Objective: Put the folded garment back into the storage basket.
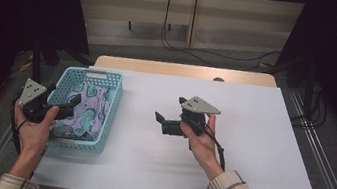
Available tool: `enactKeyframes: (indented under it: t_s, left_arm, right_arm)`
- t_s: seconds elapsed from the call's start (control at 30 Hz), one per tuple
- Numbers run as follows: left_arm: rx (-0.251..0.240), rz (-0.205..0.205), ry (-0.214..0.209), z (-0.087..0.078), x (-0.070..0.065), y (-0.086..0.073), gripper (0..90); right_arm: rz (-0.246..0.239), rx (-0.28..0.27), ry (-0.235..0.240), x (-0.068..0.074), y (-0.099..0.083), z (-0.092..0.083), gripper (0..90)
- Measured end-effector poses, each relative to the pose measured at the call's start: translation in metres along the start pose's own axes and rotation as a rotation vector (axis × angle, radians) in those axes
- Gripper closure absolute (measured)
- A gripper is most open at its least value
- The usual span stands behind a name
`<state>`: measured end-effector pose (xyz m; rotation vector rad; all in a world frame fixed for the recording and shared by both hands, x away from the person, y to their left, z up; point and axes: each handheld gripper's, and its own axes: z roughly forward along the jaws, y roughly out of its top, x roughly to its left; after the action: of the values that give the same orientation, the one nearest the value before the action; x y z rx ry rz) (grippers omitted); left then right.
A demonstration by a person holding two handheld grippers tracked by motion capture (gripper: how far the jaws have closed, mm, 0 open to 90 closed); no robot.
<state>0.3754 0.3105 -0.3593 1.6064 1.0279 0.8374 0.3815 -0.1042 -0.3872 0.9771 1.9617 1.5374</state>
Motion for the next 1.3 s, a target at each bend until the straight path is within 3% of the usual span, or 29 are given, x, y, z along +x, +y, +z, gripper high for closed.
enactKeyframes:
  t_s: [0.07, 0.13, 0.23, 0.33, 0.37, 0.4, 0.5, 0.57, 0.6, 0.63, 0.8, 0.97, 1.0, 1.1, 1.17, 1.2, 1.3]
  left_arm:
    - [0.010, 0.045, 0.007, -0.003, -0.004, -0.001, 4.9]
    - [0.001, 0.032, -0.008, -0.004, -0.008, -0.002, 4.9]
    - [0.000, 0.052, -0.011, -0.009, -0.013, -0.004, 4.9]
    - [-0.024, 0.033, -0.011, -0.013, -0.019, -0.006, 4.9]
    - [-0.016, 0.046, -0.011, -0.015, -0.020, -0.006, 4.9]
    - [-0.030, 0.017, -0.017, -0.016, -0.023, -0.008, 4.9]
    - [-0.015, 0.039, -0.016, -0.019, -0.027, -0.011, 4.9]
    - [-0.027, -0.015, -0.058, -0.022, -0.030, -0.013, 4.9]
    - [-0.034, -0.021, -0.025, -0.023, -0.034, -0.014, 4.9]
    - [-0.040, 0.004, -0.023, -0.026, -0.038, -0.014, 4.9]
    - [-0.037, 0.041, -0.042, -0.032, -0.047, -0.018, 4.9]
    - [-0.052, 0.045, -0.045, -0.043, -0.054, -0.019, 4.9]
    - [-0.061, 0.019, -0.050, -0.044, -0.057, -0.020, 4.9]
    - [-0.065, 0.060, -0.034, -0.049, -0.063, -0.024, 4.8]
    - [-0.072, 0.034, -0.045, -0.049, -0.065, -0.026, 4.2]
    - [-0.087, -0.002, -0.052, -0.049, -0.066, -0.028, 3.8]
    - [-0.113, -0.021, -0.038, -0.050, -0.067, -0.034, 2.9]
  right_arm:
    - [-0.004, -0.009, -0.014, -0.002, -0.001, -0.006, 5.2]
    - [-0.020, -0.009, -0.028, -0.004, -0.002, -0.013, 5.2]
    - [-0.019, -0.029, -0.062, -0.008, -0.004, -0.026, 1.7]
    - [-0.028, -0.041, -0.093, -0.012, -0.005, -0.036, 1.5]
    - [-0.026, -0.044, -0.098, -0.013, -0.006, -0.039, 1.7]
    - [-0.024, -0.045, -0.109, -0.015, -0.006, -0.043, 1.7]
    - [-0.011, -0.047, -0.125, -0.020, -0.009, -0.051, 1.5]
    - [-0.006, -0.045, -0.139, -0.022, -0.011, -0.057, 1.4]
    - [-0.006, -0.048, -0.147, -0.023, -0.012, -0.060, 1.4]
    - [-0.005, -0.046, -0.158, -0.024, -0.013, -0.063, 1.4]
    - [-0.010, -0.061, -0.198, -0.030, -0.020, -0.081, 1.4]
    - [-0.012, -0.061, -0.232, -0.035, -0.023, -0.094, 1.4]
    - [-0.010, -0.064, -0.242, -0.037, -0.024, -0.097, 1.4]
    - [-0.013, -0.069, -0.259, -0.040, -0.025, -0.105, 1.4]
    - [-0.014, -0.070, -0.274, -0.042, -0.025, -0.111, 1.4]
    - [-0.018, -0.070, -0.282, -0.043, -0.026, -0.114, 1.5]
    - [-0.020, -0.066, -0.298, -0.044, -0.029, -0.124, 1.4]
